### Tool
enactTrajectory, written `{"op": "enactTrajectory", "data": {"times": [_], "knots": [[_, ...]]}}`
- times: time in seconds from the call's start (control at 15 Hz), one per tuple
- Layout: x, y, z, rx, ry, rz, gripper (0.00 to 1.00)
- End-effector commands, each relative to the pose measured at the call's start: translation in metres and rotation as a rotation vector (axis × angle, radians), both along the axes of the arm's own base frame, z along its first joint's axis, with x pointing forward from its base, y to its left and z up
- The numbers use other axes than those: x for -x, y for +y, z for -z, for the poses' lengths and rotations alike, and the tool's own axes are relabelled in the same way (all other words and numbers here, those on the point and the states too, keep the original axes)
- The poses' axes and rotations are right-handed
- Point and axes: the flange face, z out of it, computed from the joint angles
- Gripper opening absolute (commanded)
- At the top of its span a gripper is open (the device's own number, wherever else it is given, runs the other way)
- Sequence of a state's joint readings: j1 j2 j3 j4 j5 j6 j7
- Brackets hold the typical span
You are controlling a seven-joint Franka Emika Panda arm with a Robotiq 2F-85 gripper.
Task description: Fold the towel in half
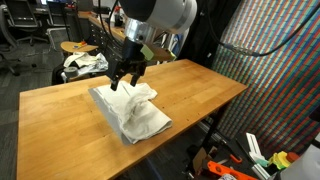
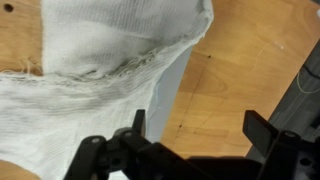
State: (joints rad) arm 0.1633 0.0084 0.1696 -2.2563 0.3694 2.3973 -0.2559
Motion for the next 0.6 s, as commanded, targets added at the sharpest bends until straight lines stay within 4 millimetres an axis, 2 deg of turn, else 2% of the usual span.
{"op": "enactTrajectory", "data": {"times": [0.0, 0.27, 0.53], "knots": [[-0.073, -0.04, -0.001, -0.033, 0.049, 0.113, 1.0], [-0.132, -0.095, 0.03, 0.007, 0.152, 0.217, 1.0], [-0.167, -0.149, 0.068, 0.039, 0.255, 0.27, 1.0]]}}
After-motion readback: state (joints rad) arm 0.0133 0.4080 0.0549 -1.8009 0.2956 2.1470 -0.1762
